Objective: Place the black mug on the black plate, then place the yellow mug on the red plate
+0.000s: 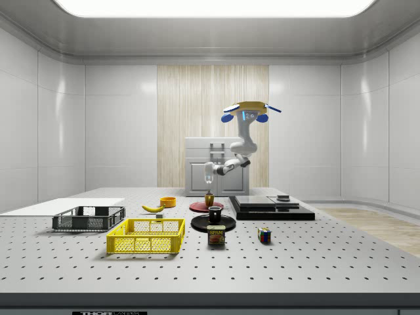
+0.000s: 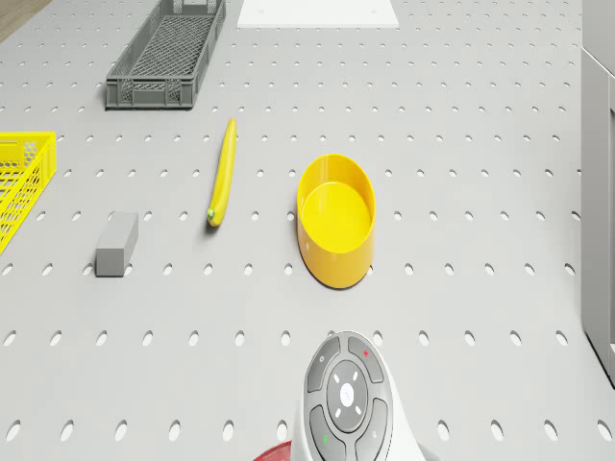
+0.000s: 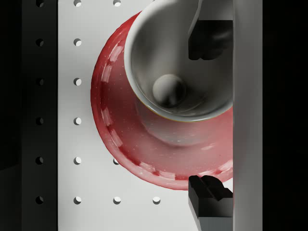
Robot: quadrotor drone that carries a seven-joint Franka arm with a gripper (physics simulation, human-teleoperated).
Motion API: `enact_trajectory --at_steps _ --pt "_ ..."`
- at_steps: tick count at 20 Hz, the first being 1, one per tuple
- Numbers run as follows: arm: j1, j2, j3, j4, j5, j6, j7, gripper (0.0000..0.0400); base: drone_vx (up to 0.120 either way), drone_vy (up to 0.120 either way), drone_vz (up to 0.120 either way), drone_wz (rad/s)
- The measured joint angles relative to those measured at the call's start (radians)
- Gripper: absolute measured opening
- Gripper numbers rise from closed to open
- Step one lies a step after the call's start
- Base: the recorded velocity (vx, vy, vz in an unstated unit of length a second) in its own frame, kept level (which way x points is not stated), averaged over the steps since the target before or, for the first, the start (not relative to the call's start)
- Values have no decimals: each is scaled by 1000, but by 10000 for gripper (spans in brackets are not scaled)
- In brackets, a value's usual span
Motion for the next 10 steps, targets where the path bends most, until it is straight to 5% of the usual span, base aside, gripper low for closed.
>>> enact_trajectory --at_steps 10 --pt "25 -6 54 -46 47 -42 -3 397 0 0 0 0"
